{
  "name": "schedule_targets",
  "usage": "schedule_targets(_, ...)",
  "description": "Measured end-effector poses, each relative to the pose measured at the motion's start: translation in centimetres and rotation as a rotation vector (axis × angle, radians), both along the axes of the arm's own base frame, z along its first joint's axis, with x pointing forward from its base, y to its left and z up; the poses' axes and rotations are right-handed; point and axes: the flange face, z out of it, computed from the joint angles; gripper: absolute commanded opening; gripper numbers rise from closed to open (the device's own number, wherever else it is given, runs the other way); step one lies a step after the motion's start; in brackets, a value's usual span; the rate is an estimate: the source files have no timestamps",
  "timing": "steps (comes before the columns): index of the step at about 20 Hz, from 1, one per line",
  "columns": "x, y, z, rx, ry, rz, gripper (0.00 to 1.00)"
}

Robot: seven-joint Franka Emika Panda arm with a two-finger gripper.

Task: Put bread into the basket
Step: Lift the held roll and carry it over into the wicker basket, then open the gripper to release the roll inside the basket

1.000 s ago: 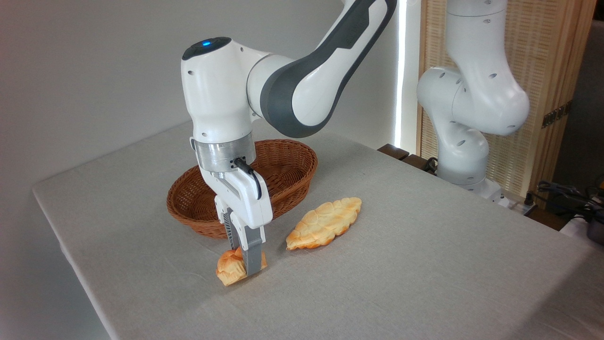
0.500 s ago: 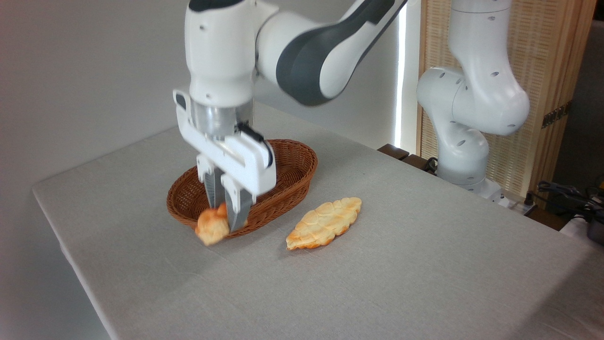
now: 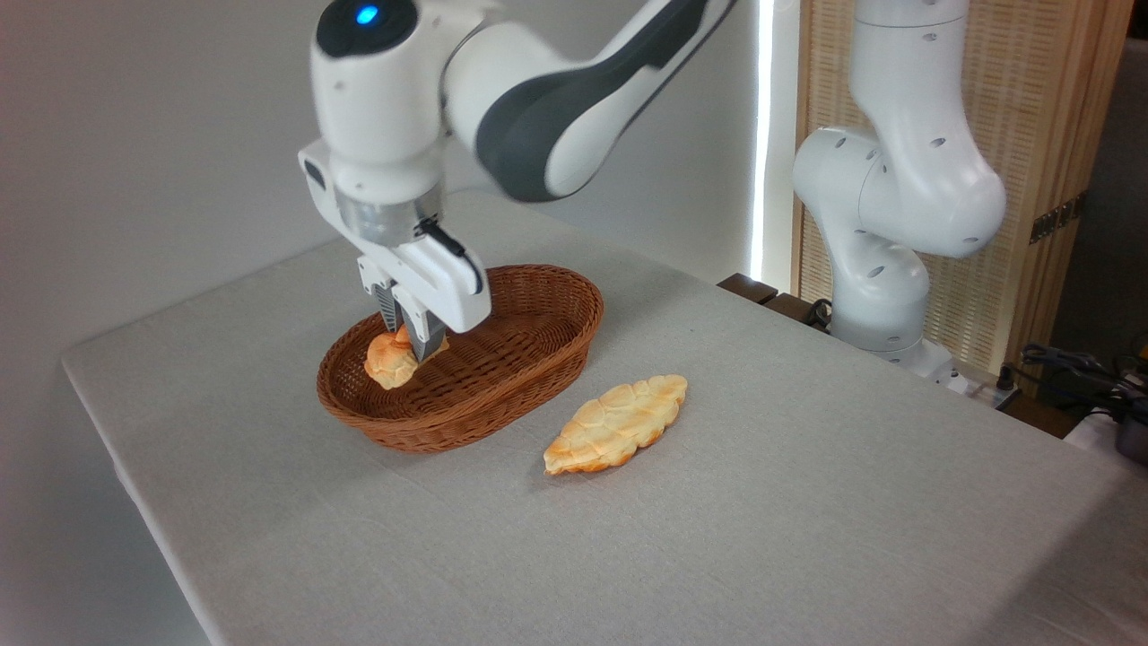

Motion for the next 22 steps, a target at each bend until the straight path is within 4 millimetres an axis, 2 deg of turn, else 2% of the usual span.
schedule_targets(2, -0.2, -2.5, -1.8, 0.005, 0.043, -0.009, 1.00)
schedule_targets(4, -0.2, -3.5, -2.7, 0.006, 0.060, -0.019, 1.00)
schedule_targets(10, 0.1, -3.2, -2.5, 0.004, 0.055, -0.013, 1.00)
schedule_targets(12, 0.3, -2.8, -1.9, 0.006, 0.040, -0.008, 1.00)
schedule_targets(14, 1.2, -0.9, 0.6, 0.057, -0.028, -0.002, 1.00)
schedule_targets(18, 1.6, 4.6, 8.2, 0.211, -0.183, 0.019, 1.00)
schedule_targets(20, 1.0, 6.9, 10.2, 0.286, -0.191, 0.018, 1.00)
schedule_targets(22, 0.3, 8.3, 10.6, 0.403, -0.170, -0.013, 1.00)
